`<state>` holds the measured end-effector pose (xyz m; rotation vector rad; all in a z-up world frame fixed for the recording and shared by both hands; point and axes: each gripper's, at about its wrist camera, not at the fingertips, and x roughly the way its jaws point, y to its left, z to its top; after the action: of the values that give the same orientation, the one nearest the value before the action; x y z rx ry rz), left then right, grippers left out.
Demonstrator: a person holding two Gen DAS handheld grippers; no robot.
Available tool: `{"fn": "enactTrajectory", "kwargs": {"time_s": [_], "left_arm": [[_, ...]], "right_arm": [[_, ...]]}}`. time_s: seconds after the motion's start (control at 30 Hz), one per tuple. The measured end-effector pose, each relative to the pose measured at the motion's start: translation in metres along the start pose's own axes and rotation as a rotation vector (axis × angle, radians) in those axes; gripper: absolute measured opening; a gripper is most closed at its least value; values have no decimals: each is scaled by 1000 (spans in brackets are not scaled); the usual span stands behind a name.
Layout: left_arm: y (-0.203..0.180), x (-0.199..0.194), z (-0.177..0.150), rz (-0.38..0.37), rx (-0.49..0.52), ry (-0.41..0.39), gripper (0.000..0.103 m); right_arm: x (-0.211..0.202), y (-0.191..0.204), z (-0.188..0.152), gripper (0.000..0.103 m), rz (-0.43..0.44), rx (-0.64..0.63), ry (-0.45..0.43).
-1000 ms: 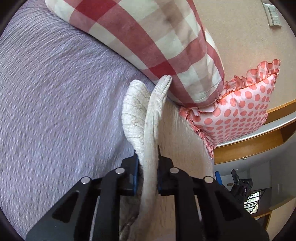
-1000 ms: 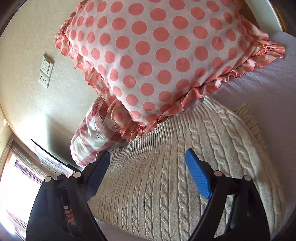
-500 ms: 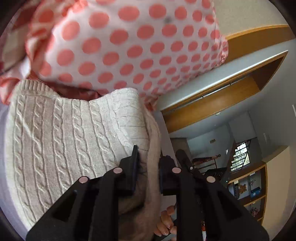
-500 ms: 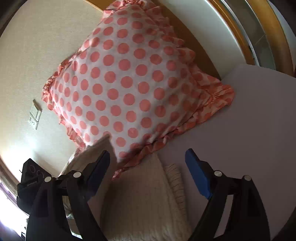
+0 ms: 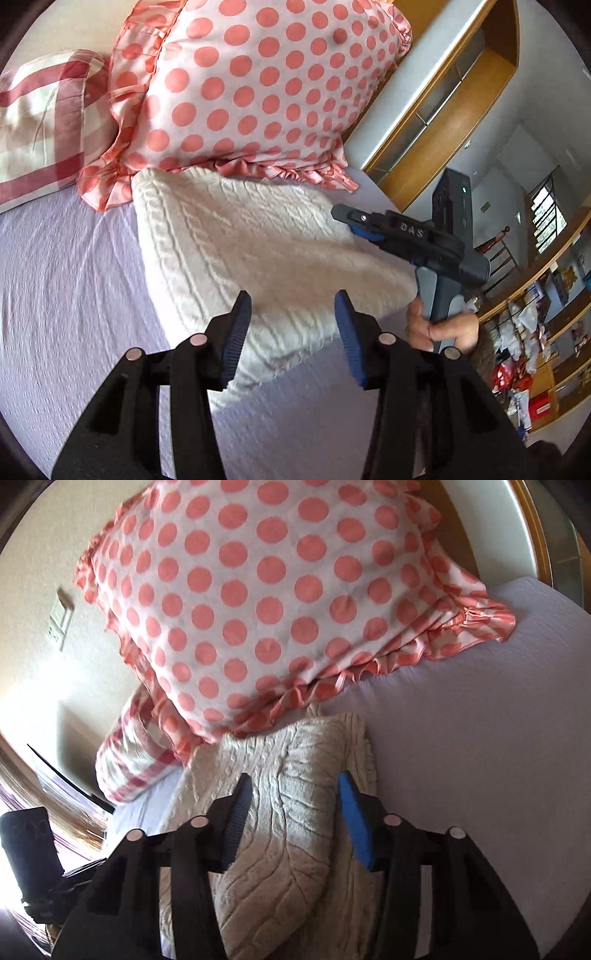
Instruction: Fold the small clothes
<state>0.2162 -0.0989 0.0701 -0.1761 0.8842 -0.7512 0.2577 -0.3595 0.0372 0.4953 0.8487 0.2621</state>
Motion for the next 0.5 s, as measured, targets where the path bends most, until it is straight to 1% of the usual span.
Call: {"fn": "enactTrajectory", "kwargs": {"time_s": [0.03, 0.07, 0.13, 0.2, 0.27, 0.33, 0.4, 0.43, 0.47, 0.5], "left_arm": [[2, 0, -8, 13, 18, -2, 48], [2, 1, -13, 17, 36, -3, 48], [4, 8, -20, 22, 63, 11, 49], [3, 16, -25, 16, 86, 39, 48], [-3, 26, -28, 35, 126, 58, 47], [-10, 32, -31, 75, 173, 59, 48], [-14, 32, -30, 96, 193, 53, 48], [-13, 26, -28, 82, 176, 41, 48], [-9, 17, -26, 46, 141, 13, 48], [-2, 5, -22, 18, 92, -29, 48]], "right_arm": [[4, 7, -2, 19, -38, -41, 3], [6, 13, -1, 10, -78, -76, -1], [6, 17, 7, 9, -150, -99, -38], [4, 8, 20, 8, -198, -69, -60], [12, -5, 26, 8, -238, -33, -31], [28, -10, 19, 8, -299, -55, 14], [27, -6, 17, 8, -311, -82, 5], [19, -6, 18, 10, -288, -60, -3], [10, -8, 20, 25, -250, -25, -5], [-1, -10, 20, 53, -219, 14, -5]]}}
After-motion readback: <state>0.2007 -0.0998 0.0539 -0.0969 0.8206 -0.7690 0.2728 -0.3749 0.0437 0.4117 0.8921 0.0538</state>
